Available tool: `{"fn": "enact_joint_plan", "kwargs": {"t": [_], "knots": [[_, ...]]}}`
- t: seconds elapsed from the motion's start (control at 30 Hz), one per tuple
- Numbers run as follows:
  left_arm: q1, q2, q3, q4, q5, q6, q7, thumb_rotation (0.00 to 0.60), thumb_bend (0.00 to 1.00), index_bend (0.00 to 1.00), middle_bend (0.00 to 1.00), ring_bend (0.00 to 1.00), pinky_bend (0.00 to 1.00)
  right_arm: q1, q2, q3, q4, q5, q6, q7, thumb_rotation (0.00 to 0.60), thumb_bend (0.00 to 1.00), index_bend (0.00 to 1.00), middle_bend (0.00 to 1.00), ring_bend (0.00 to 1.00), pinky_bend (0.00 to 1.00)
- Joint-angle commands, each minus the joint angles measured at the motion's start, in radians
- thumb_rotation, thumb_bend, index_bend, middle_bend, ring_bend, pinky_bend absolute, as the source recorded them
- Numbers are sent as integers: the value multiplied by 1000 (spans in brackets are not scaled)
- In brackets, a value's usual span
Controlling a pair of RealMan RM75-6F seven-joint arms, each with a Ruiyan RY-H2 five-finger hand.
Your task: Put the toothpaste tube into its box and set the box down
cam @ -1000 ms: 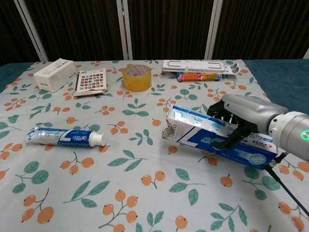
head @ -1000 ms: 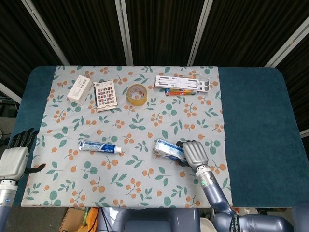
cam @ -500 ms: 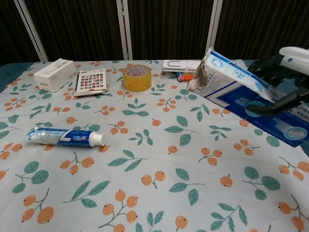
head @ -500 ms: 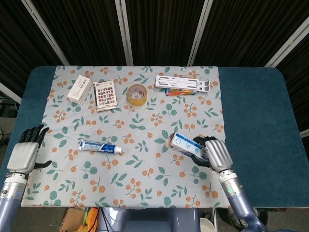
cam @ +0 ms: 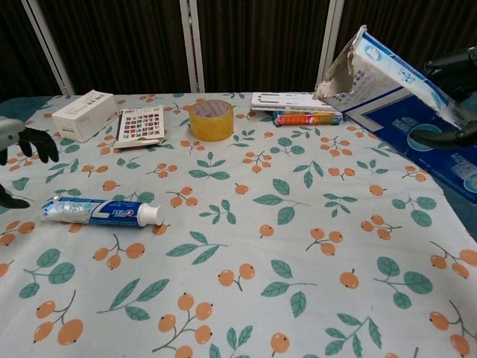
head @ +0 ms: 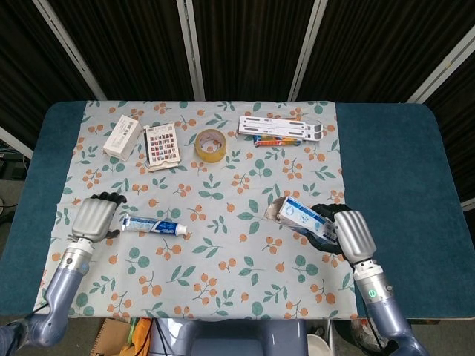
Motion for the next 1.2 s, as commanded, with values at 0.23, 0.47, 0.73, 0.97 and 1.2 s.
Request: {"fn": "enact_joint_plan", "kwargs": {"t": [0.23,0.47,0.73,0.97,1.2], "knots": [[-86,-121,0,88,-86,-69,94,600,117,393,391,353,436,-10,7,12,4,-2,7,15,600,600,491,612,455,403],[-105,-157,15,111,-103,-76,101,600,174,466,478,427,486,-19,13,19,-2,-2,12,22,600,600,491,611,455,403],[-117,-188,33,139,-73,-51,97,600,545,718,745,668,690,-26,21,27,-13,-6,15,21,600,602,491,612,455,403],[-127,-147,27,127,34,16,51,600,571,738,764,688,707,-32,32,32,-27,-7,16,21,600,602,491,612,455,403],[-170,-26,-23,78,134,56,28,600,571,738,761,688,707,-44,60,32,-56,-19,27,14,600,604,491,611,455,403]]}}
